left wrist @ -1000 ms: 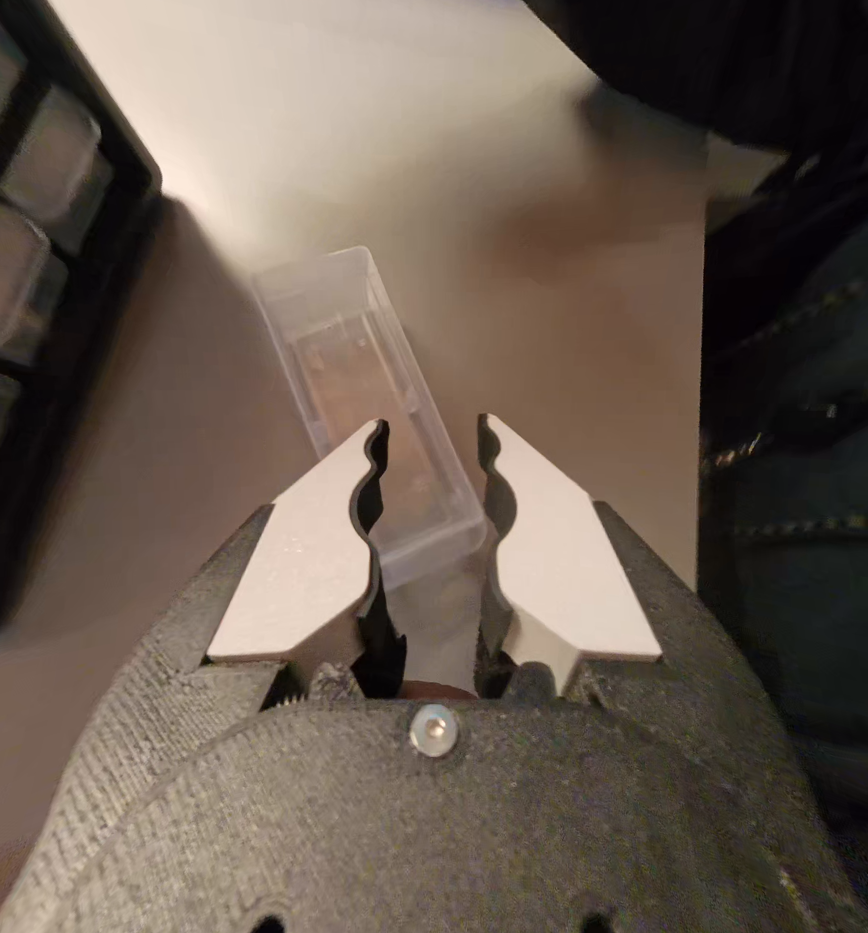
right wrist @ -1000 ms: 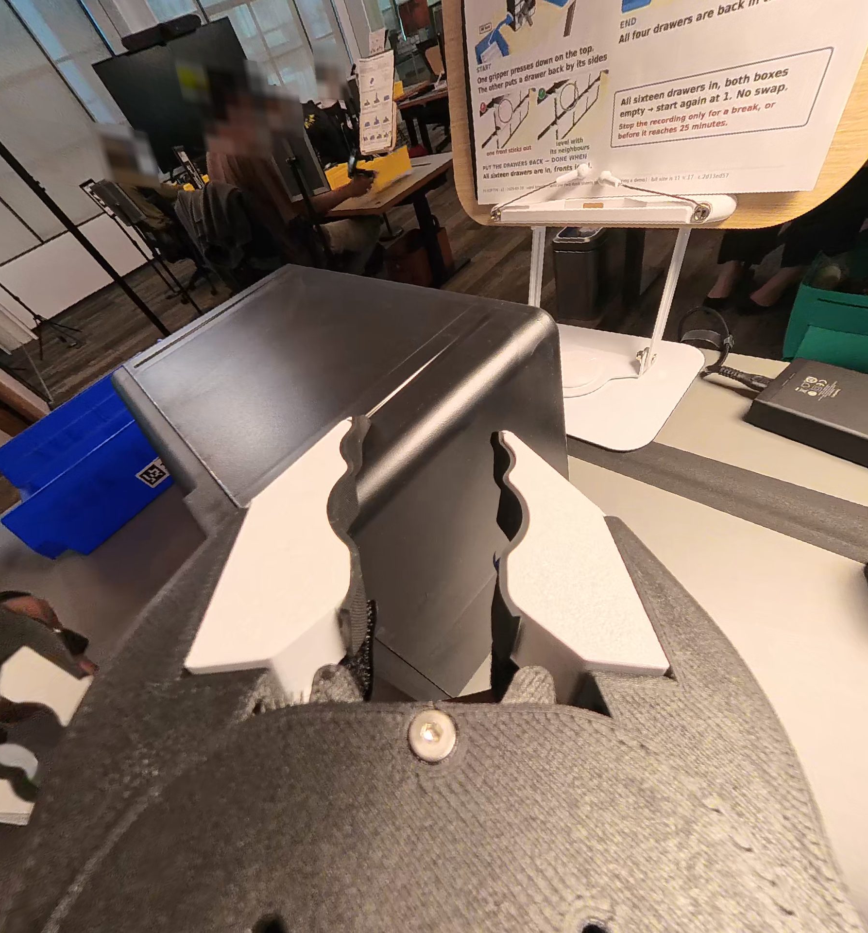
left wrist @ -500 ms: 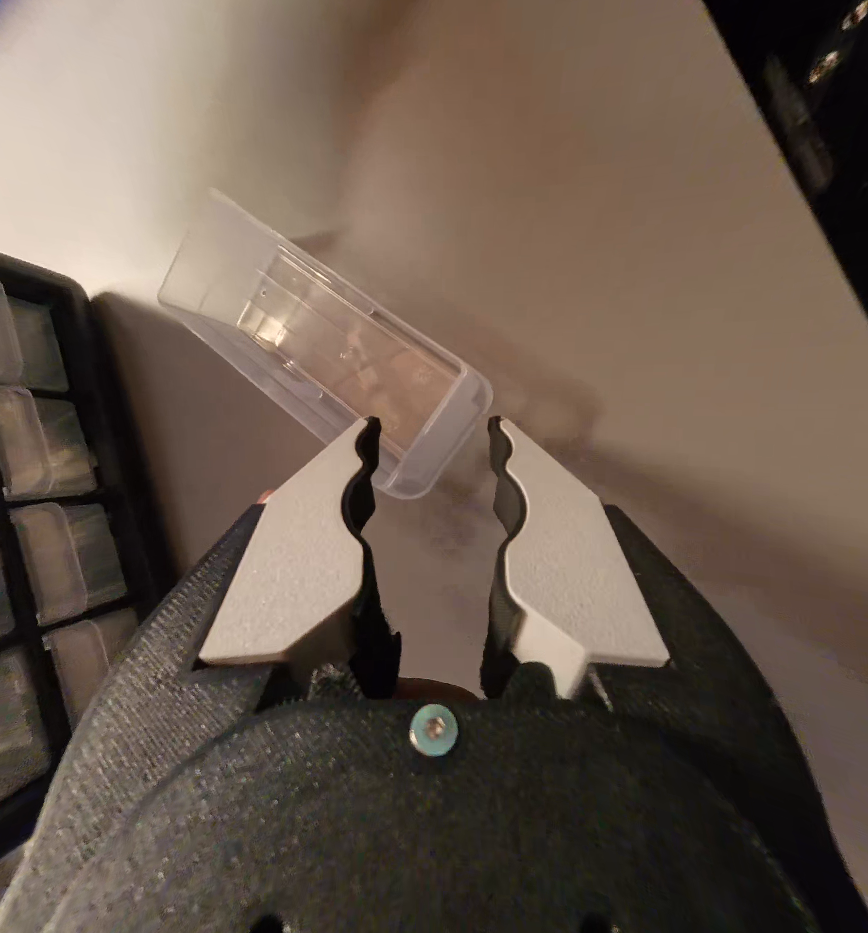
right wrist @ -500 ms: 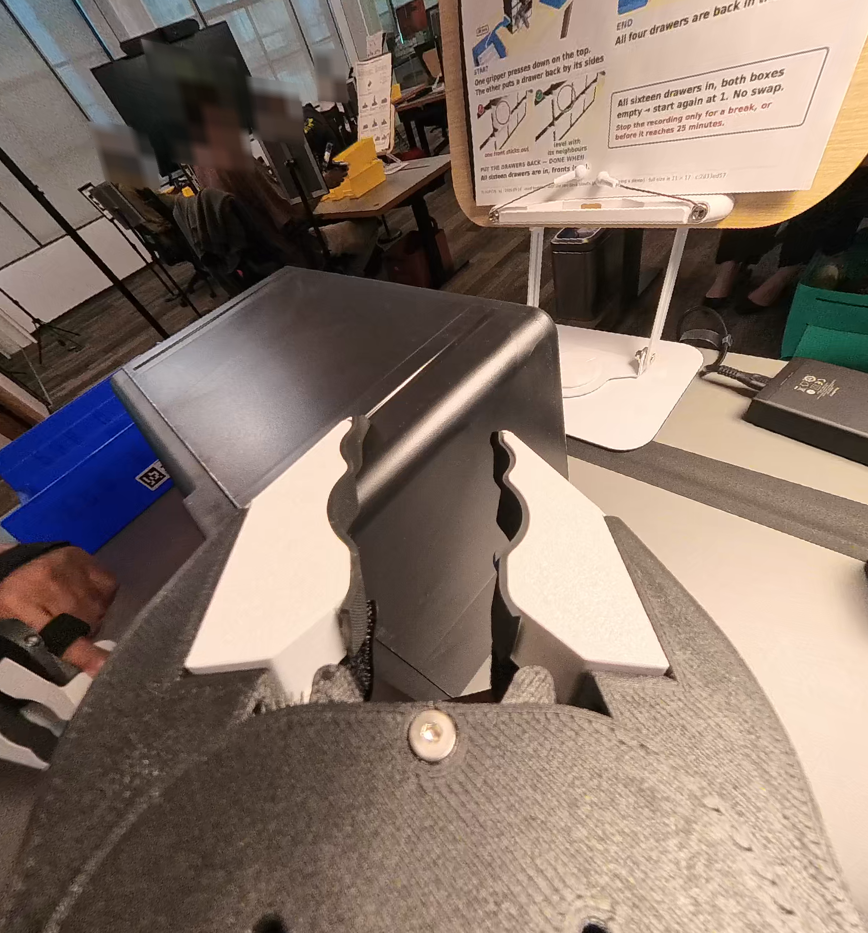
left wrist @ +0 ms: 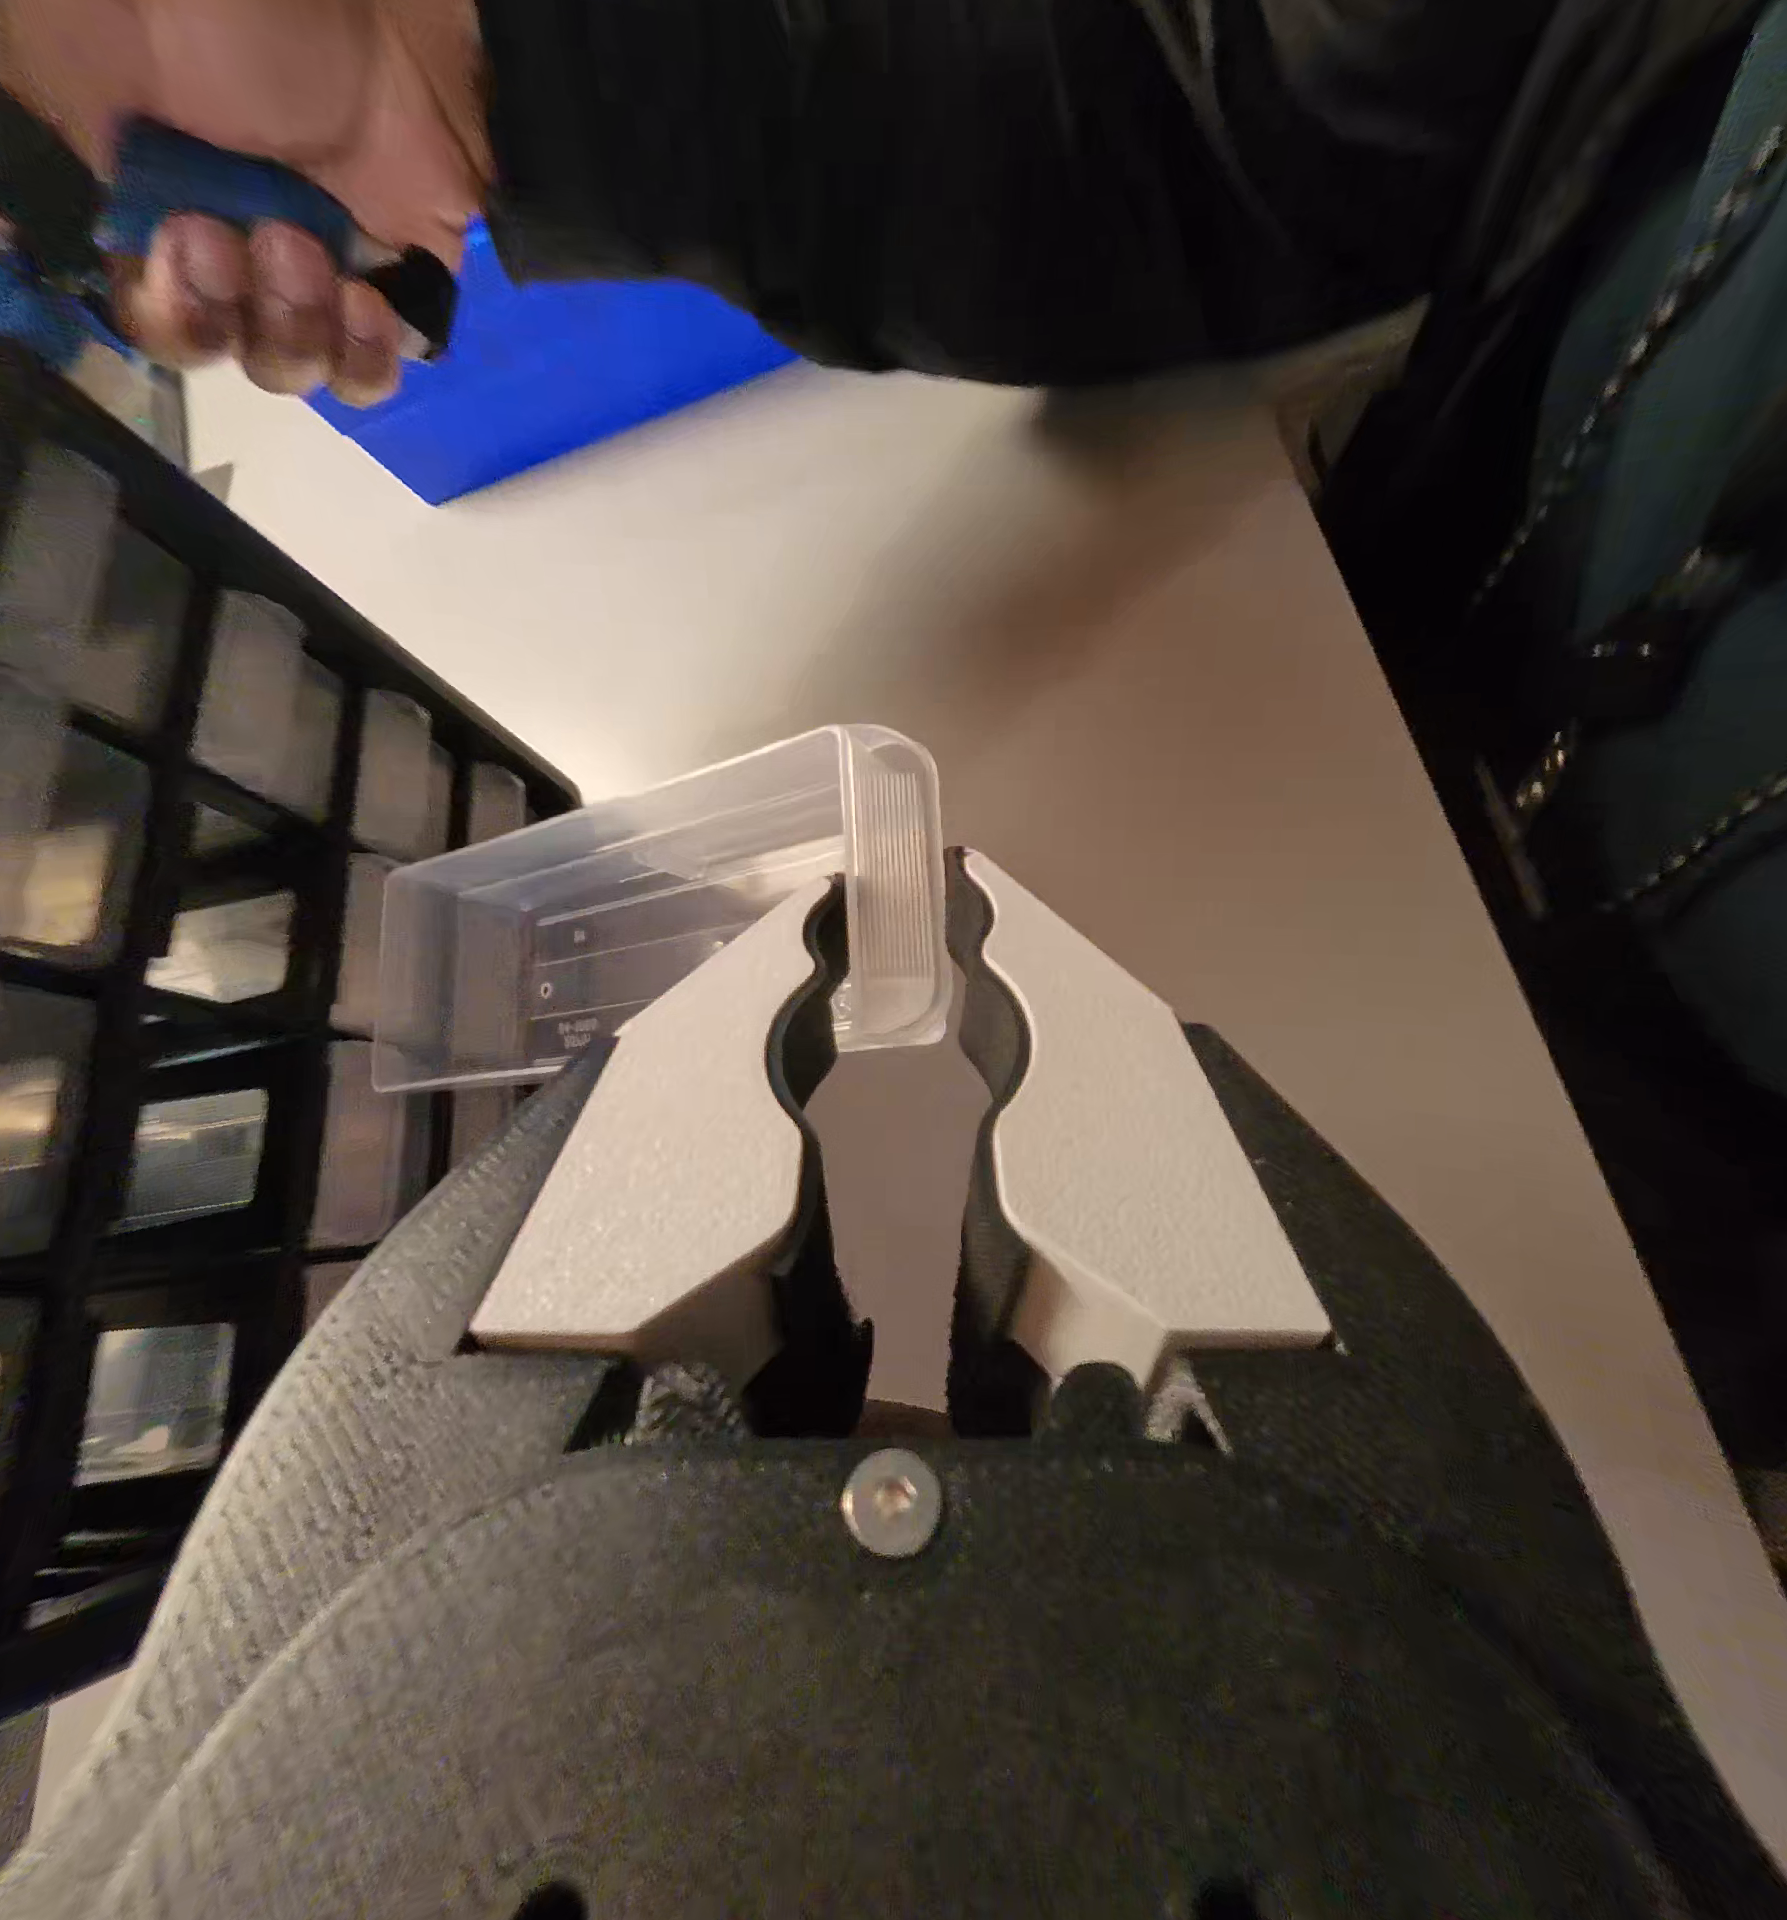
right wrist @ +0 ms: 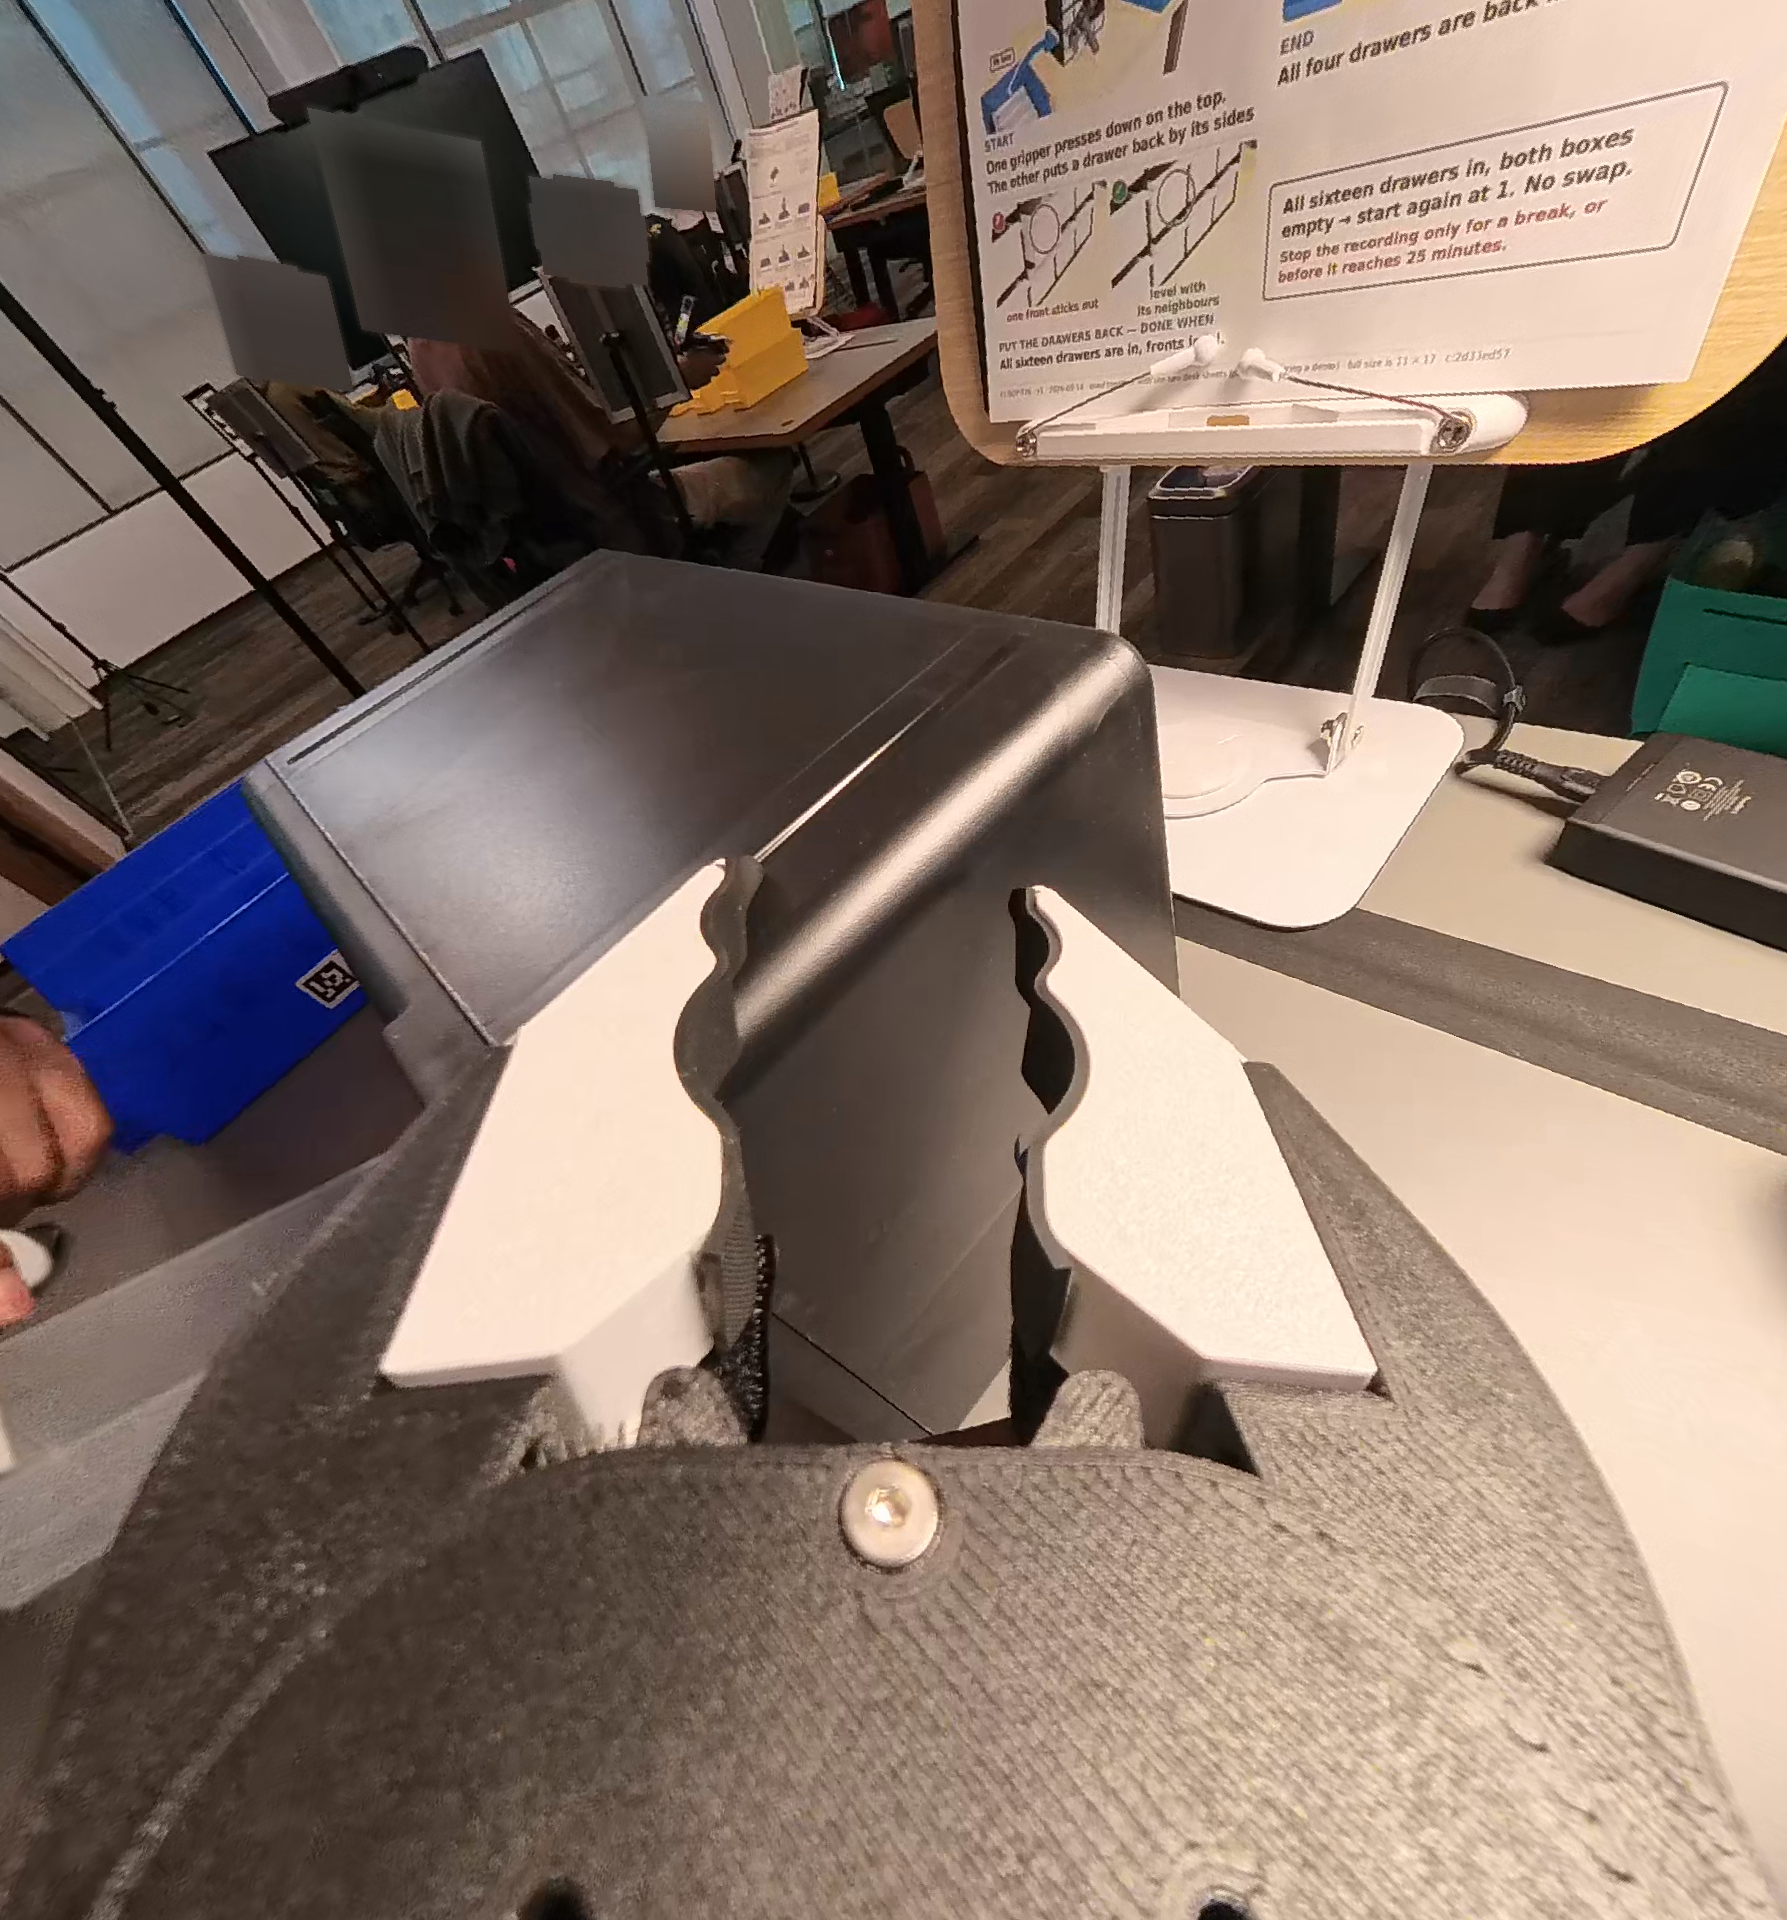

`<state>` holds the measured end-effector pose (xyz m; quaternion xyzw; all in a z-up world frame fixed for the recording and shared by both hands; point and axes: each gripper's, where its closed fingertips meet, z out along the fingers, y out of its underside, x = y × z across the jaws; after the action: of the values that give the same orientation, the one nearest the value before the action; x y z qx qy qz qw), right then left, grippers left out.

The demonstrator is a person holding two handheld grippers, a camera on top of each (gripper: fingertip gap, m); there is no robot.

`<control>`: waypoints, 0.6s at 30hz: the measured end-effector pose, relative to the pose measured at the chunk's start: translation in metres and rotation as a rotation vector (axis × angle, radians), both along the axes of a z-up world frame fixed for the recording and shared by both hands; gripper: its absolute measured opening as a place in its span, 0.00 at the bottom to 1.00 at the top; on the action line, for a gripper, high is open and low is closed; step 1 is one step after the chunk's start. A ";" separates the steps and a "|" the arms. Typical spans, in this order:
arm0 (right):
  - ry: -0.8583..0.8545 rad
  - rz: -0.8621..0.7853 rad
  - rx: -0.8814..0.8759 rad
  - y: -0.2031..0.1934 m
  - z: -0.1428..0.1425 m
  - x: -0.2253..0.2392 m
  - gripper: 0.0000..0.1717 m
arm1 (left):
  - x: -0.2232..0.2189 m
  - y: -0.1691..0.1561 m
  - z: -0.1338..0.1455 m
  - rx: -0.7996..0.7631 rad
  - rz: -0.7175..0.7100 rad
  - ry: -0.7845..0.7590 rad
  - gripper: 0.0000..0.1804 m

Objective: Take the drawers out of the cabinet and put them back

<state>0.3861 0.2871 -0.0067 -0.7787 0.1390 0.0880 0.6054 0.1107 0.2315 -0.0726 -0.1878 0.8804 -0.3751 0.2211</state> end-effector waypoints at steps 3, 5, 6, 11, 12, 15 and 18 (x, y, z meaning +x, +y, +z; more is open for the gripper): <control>0.002 0.000 0.001 0.000 0.000 0.000 0.31 | 0.011 -0.002 0.021 -0.016 0.024 0.022 0.10; 0.006 0.000 0.003 0.000 0.000 0.000 0.31 | 0.018 -0.005 0.027 -0.026 0.022 0.058 0.10; 0.006 -0.001 0.004 0.000 0.000 0.000 0.31 | 0.022 -0.006 0.029 -0.030 0.021 0.083 0.10; 0.006 0.001 0.002 0.000 0.000 -0.001 0.31 | 0.046 -0.007 0.034 -0.029 0.042 0.155 0.10; 0.007 0.001 0.002 0.000 0.000 -0.001 0.31 | 0.050 -0.006 0.036 -0.030 0.046 0.153 0.10; 0.010 0.004 0.003 0.000 0.000 -0.001 0.30 | 0.059 -0.004 0.039 -0.009 0.061 0.136 0.10; 0.015 0.007 0.004 0.000 0.000 -0.001 0.30 | 0.065 -0.001 0.035 0.026 0.078 0.128 0.10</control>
<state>0.3846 0.2873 -0.0064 -0.7772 0.1405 0.0961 0.6058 0.1752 0.2306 -0.0380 -0.2426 0.8895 -0.3420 0.1813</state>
